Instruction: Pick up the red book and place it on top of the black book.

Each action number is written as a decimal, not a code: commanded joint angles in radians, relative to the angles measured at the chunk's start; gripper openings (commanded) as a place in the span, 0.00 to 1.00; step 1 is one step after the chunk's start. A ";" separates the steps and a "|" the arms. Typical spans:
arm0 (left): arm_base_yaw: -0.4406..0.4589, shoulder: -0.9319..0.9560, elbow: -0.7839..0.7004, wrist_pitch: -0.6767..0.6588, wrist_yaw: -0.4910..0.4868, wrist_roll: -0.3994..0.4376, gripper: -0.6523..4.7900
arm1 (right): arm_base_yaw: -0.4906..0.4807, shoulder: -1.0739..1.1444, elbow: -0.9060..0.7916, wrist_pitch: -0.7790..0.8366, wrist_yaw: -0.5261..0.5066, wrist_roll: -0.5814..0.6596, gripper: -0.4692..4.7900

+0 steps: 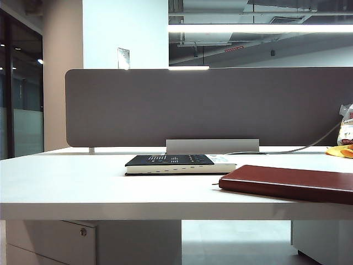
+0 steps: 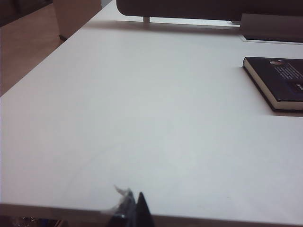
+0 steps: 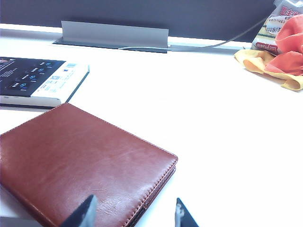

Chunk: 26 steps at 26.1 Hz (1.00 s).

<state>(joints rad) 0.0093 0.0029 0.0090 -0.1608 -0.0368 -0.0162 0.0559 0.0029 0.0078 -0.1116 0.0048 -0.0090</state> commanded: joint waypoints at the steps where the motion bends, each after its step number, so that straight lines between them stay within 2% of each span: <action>1: 0.002 0.000 -0.002 -0.009 -0.001 0.001 0.12 | 0.001 0.000 -0.003 0.018 0.000 0.016 0.49; 7: 0.002 0.000 -0.002 -0.008 0.076 -0.006 0.12 | 0.002 0.000 -0.003 0.019 -0.008 0.016 0.49; 11: 0.002 0.000 -0.002 -0.008 0.197 -0.077 0.12 | 0.002 0.000 -0.003 0.019 -0.016 0.017 0.49; 14: 0.002 0.000 -0.002 -0.002 0.253 -0.098 0.12 | 0.002 0.000 -0.003 0.018 -0.026 0.027 0.49; 24: 0.002 0.000 -0.002 0.003 0.285 -0.117 0.12 | 0.001 0.000 -0.003 0.010 -0.022 0.027 0.49; 26: 0.001 0.000 -0.002 0.004 0.293 -0.142 0.12 | 0.001 0.000 -0.003 0.010 -0.023 0.028 0.49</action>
<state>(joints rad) 0.0093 0.0029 0.0090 -0.1459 0.2356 -0.1310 0.0563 0.0029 0.0078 -0.1120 -0.0189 0.0139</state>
